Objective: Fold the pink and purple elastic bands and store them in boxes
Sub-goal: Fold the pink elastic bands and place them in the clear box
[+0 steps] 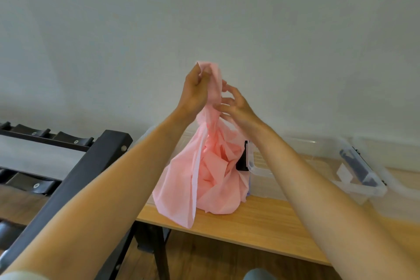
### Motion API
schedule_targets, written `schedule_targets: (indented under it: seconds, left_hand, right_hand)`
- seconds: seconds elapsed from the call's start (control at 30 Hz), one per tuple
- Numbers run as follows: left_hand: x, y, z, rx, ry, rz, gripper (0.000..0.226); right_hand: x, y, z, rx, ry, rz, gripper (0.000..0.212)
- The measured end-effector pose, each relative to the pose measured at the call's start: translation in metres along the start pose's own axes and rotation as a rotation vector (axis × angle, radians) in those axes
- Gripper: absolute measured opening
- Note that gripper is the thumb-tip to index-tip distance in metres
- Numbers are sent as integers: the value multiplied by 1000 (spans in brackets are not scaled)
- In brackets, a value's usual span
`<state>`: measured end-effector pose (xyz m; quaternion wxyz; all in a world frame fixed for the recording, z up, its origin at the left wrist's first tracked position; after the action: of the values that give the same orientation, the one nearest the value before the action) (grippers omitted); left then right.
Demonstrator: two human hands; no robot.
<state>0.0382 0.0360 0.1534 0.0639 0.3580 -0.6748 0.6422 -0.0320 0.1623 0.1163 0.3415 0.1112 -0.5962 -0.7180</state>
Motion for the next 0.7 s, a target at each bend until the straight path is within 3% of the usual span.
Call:
schedule_targets:
  seconds: [0.07,0.23,0.4,0.57,0.7]
  left_hand:
    - [9,-10,-3,-60,12,10,23]
    - [27,-18,-1,-106,6,30,29]
    - [26,8,11,-60,47,156,36]
    - [3,40,12,80,287,404,30]
    - [-7,67,27,528,379,215,36]
  right_hand:
    - [-4,-11,-5,-178,-31,7,59]
    - [0,-30,-8,-526,-126,36,8]
    - [9,-16,3,-723,-193,121,24]
    - [22,9,13,-650,-316,137,22]
    - [31,12,24,-598,-355,68,27]
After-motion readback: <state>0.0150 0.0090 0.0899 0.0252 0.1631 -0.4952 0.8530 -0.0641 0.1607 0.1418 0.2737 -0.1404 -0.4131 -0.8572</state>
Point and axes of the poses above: each hand's wrist, its own x-axis towards the middle knuckle, its own z-axis out of the back of the hand, y = z × x, the point moved 1 cm from there along x, towards the middle knuckle, and after that the axes turned 11 degrees about -x, right-handed, at the moved point
